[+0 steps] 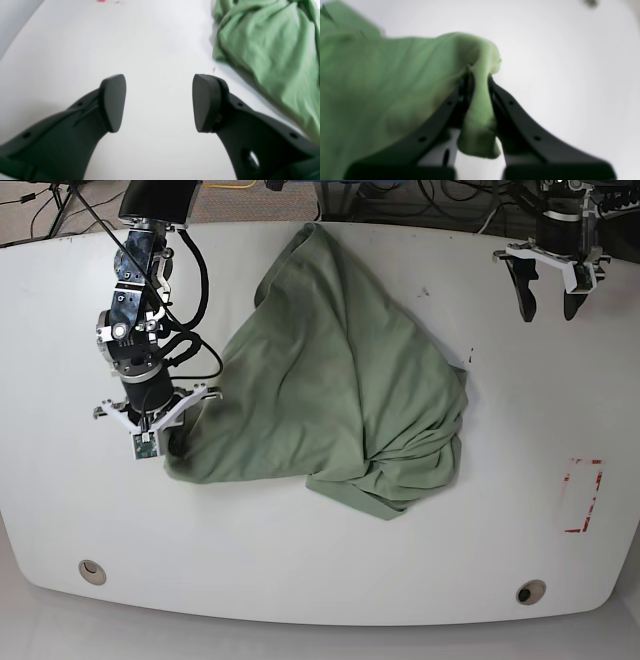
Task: Layout the t-shirt on the table in an organized manner, then fold the t-shirt properly
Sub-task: 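Reach the left gripper to the shirt's opposite edge and grasp it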
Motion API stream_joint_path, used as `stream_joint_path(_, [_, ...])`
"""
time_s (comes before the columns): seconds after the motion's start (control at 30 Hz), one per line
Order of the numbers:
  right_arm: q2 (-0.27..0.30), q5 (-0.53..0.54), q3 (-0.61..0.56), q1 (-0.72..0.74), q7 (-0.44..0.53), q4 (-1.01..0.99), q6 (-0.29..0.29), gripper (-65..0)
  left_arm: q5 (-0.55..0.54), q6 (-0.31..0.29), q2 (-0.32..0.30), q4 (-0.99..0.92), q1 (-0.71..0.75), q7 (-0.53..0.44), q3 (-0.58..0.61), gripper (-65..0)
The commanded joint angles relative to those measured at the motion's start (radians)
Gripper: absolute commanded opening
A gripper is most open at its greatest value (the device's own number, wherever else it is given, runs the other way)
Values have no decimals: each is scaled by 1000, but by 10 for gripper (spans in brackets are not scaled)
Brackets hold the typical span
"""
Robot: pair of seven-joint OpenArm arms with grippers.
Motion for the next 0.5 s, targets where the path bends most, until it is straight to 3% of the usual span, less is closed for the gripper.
stream_joint_path(0.0, [7,3,1,29,36,79,-2,-648,-5,6,-8,18,-47,2,-4,-256])
stream_joint_path(0.2, [16,1,4,64,41,125,-2,-648,-5,4,-3,18,-176,128,4,-256])
stream_joint_path(0.47, [97,10,0,94,73,125,-2,-648,-5,4,-6,13,-360,333,101,-256])
